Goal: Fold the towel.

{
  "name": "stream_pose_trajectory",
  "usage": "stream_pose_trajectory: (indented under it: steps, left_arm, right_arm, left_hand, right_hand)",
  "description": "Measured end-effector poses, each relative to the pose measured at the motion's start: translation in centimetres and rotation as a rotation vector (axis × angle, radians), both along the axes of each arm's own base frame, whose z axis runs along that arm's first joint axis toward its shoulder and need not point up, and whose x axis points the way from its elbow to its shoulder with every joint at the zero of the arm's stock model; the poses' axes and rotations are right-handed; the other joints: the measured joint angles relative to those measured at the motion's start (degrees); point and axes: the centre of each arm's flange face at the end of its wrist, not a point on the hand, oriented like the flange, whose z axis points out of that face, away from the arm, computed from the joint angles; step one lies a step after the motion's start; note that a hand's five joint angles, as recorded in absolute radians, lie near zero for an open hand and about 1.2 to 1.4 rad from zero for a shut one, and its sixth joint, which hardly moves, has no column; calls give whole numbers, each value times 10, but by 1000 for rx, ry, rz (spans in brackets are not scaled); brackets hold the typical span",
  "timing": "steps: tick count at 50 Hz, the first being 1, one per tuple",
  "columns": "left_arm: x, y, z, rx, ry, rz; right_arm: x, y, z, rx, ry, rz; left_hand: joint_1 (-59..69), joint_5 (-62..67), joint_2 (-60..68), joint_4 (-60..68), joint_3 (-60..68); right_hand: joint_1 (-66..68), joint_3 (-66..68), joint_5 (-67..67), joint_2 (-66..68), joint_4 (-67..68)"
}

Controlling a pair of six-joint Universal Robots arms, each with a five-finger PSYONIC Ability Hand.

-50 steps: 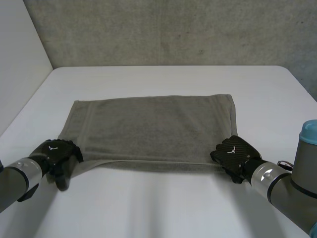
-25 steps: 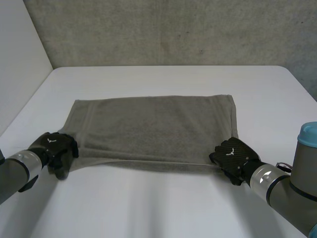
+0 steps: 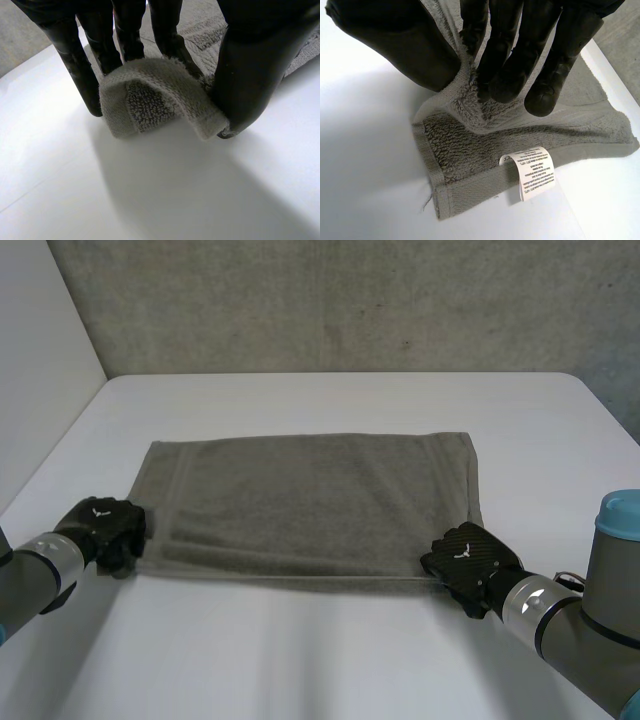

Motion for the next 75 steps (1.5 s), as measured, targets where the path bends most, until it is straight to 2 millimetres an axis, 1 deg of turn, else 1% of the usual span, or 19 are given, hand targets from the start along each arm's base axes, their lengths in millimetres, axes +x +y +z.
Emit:
stream_pose_trajectory:
  steps: [13, 17, 22, 25, 29, 30, 36, 40, 42, 45, 49, 51, 54, 57, 58, 60, 63, 70, 75]
  left_arm:
    - [1, -4, 6, -27, 5, 4]
    - [0, -5, 8, -31, 10, 6]
    - [-3, -5, 14, -42, 28, 11]
    - [-5, -4, 23, -59, 53, 20]
    - [-10, -1, 48, -92, 122, 39]
    - [-11, 0, 57, -105, 151, 45]
    - [-17, 9, 96, -160, 280, 66]
    - [-18, 13, 106, -173, 334, 76]
    - [-18, 13, 105, -164, 352, 84]
    - [-17, 12, 97, -136, 360, 96]
    - [-14, 8, 79, -79, 357, 116]
    - [-12, 6, 68, -48, 353, 128]
    - [-8, 3, 60, -23, 349, 144]
    - [-5, 0, 55, -10, 347, 158]
    - [-4, 0, 54, -9, 347, 160]
    - [-2, -1, 53, -6, 346, 166]
    - [-1, -2, 53, -5, 346, 170]
    - [-1, -1, 52, -3, 346, 171]
    - [-1, -2, 51, 0, 346, 173]
  right_arm:
    - [0, 0, 0, 1, 0, 0]
    - [0, 0, 0, -1, 1, -3]
    - [-1, -4, 3, -9, -5, -14]
    - [-1, -7, 8, -22, -13, -25]
    - [-2, -12, 30, -79, -42, -43]
    - [-2, -12, 39, -100, -58, -51]
    - [-2, -10, 83, -158, -181, -92]
    - [-2, -6, 91, -138, -241, -107]
    - [-2, -4, 87, -108, -254, -114]
    - [-2, -3, 75, -66, -242, -121]
    - [-3, -5, 52, -8, -195, -128]
    - [-4, -5, 38, 25, -162, -128]
    - [-6, -6, 24, 57, -127, -132]
    - [-9, -6, 14, 76, -104, -145]
    - [-10, -7, 13, 78, -101, -148]
    - [-13, -8, 9, 79, -91, -169]
    - [-18, -10, 6, 72, -84, -199]
    - [-26, -8, -1, 50, -84, -250]
    - [-28, -6, -3, 19, -103, -271]
  left_hand:
    - [126, 124, 140, 144, 131]
    - [199, 196, 233, 245, 225]
    - [209, 203, 250, 245, 242]
    - [209, 203, 250, 245, 242]
    - [223, 203, 253, 245, 244]
    - [225, 204, 254, 245, 245]
    - [226, 218, 257, 245, 247]
    - [226, 222, 259, 245, 251]
    - [226, 223, 260, 245, 252]
    - [231, 227, 261, 245, 254]
    - [231, 227, 262, 245, 255]
    - [231, 227, 262, 245, 255]
    - [231, 227, 262, 245, 255]
    - [231, 227, 262, 245, 255]
    - [231, 227, 262, 245, 255]
    - [231, 227, 262, 245, 255]
    - [231, 227, 262, 245, 255]
    - [231, 227, 262, 245, 255]
    - [231, 227, 262, 245, 255]
  right_hand:
    - [0, 0, 0, 0, 0]
    - [0, 0, 0, 0, 0]
    - [0, 0, 0, 0, 0]
    - [0, 0, 0, 0, 0]
    - [0, 0, 0, 0, 0]
    - [0, 0, 0, 0, 0]
    - [0, 0, 3, 0, 0]
    - [0, 0, 3, 0, 0]
    - [-15, -19, -20, -22, -18]
    - [-80, -93, -93, -93, -87]
    - [-154, -166, -170, -161, -158]
    - [-242, -250, -259, -246, -244]
    - [-303, -309, -321, -303, -302]
    - [-353, -364, -377, -358, -360]
    - [-377, -390, -402, -385, -388]
    - [-469, -479, -503, -478, -479]
    - [-515, -523, -551, -520, -523]
    - [-522, -539, -562, -528, -537]
    - [-521, -538, -539, -528, -535]
